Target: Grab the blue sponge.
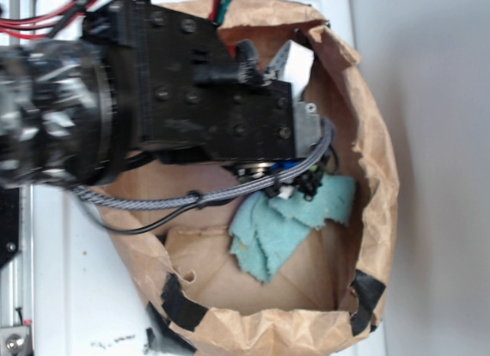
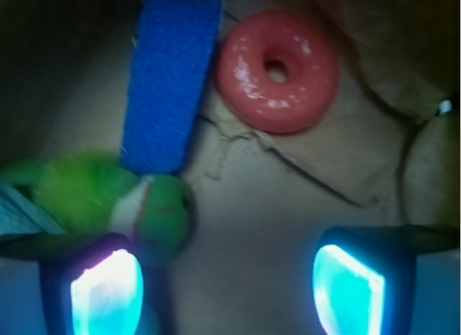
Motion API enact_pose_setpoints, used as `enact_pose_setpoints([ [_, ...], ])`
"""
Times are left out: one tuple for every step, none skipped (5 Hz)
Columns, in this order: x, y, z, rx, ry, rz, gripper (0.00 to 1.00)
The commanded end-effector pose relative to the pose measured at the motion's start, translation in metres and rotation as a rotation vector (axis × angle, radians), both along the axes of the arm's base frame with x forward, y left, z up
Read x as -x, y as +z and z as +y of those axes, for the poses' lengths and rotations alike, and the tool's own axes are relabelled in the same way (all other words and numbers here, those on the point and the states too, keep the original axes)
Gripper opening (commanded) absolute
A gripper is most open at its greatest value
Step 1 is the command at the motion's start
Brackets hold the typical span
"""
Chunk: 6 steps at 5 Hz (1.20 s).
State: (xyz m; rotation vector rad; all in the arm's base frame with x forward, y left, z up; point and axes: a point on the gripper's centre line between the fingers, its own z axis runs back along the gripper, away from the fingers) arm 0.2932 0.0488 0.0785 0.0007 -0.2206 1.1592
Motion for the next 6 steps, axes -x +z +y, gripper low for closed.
enact_pose_setpoints([
  [-0.020, 0.003, 0.023, -0.019, 0.093, -0.058, 1.00],
  [-0.030, 0.002, 0.030, -0.031, 0.145, -0.059, 1.00],
  [-0.033, 0.002, 0.035, -0.043, 0.161, -0.062, 1.00],
  [-0.027, 0.001, 0.037, -0.078, 0.170, -0.092, 1.00],
  [-0.024, -0.001, 0.041, -0.091, 0.217, -0.106, 1.00],
  [-0.013, 0.010, 0.040, -0.058, 0.200, -0.118, 1.00],
])
